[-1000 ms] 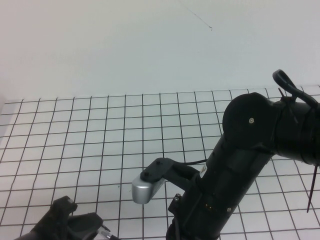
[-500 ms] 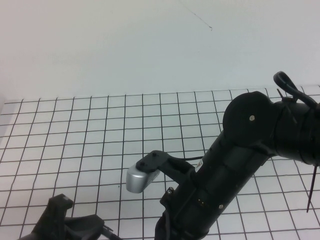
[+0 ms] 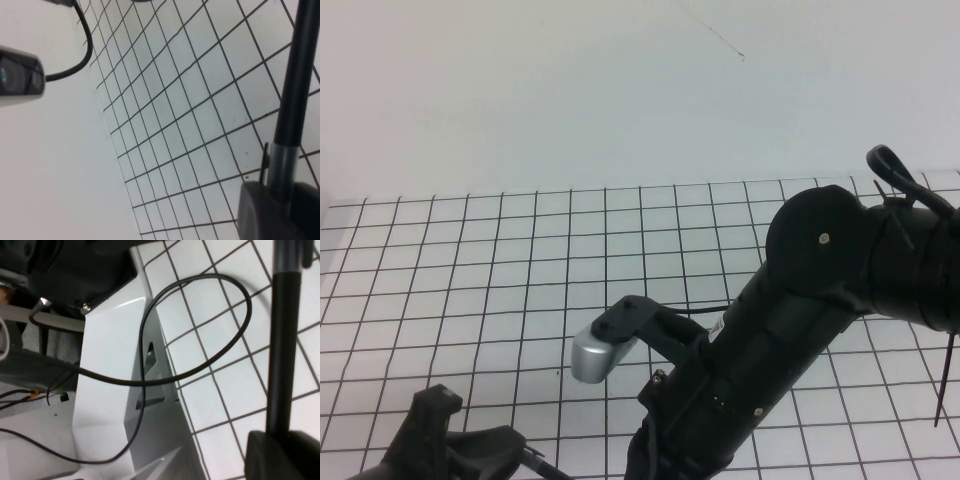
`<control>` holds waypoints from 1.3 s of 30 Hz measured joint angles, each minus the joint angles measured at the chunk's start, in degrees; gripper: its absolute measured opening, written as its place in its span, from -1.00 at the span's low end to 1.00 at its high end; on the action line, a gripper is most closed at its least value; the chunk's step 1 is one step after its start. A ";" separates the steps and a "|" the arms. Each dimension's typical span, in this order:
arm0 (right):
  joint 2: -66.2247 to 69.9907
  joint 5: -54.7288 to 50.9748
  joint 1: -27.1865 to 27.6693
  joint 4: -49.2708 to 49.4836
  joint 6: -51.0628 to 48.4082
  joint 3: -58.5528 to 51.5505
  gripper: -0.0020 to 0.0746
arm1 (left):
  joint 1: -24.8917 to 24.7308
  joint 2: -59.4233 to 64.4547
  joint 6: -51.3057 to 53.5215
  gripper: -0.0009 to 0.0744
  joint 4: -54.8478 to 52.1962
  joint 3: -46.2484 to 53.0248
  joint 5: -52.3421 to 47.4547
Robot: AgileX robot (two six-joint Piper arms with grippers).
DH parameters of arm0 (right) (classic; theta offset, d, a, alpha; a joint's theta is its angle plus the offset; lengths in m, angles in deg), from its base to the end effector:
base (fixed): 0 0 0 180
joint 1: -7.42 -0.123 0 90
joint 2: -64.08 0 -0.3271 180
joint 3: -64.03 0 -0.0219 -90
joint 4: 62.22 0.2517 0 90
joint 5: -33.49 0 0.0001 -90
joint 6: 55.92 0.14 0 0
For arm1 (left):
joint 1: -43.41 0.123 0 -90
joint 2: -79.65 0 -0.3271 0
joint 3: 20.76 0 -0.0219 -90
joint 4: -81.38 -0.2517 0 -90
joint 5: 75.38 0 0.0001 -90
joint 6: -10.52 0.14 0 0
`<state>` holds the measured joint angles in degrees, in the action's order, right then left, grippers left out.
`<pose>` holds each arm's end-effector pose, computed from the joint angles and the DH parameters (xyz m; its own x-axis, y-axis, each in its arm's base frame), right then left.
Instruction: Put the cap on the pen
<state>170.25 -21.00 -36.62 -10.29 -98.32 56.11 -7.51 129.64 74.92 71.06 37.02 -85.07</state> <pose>0.2074 0.3254 0.2571 -0.5735 -0.6633 -0.4807 -0.7914 0.2971 0.5343 0.1044 -0.1218 0.2533 0.6548 0.7222 -0.2230 0.4807 -0.1702 0.8602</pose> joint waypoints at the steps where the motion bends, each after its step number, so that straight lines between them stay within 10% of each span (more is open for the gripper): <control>1: 0.00 -0.11 0.00 0.00 -0.13 0.00 -0.95 | 0.00 0.00 -0.14 -0.98 0.00 0.00 0.00; 16: -0.20 -0.06 4.14 -8.91 2.04 0.00 -0.95 | 0.00 -0.56 -14.97 -0.30 -2.19 0.00 -2.06; 22: -0.09 4.30 13.03 -10.46 5.49 -0.11 -0.95 | 0.00 -3.75 -17.38 -0.39 -4.09 0.00 -2.18; 26: 1.14 8.12 18.93 -13.90 14.43 -0.65 -0.95 | 0.00 -6.13 -25.96 -0.97 -4.09 0.00 -2.31; 34: 7.96 9.85 21.92 -15.28 21.86 -0.65 -0.93 | 0.00 -7.75 -42.37 -0.98 -4.11 0.00 0.69; 39: 10.76 12.99 21.92 -14.98 26.19 -0.65 -0.50 | 0.00 -9.33 -48.57 -0.98 -4.11 0.00 1.09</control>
<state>181.01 -8.02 -14.70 -25.27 -72.13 55.46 -7.51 120.31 26.34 66.95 37.02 -83.98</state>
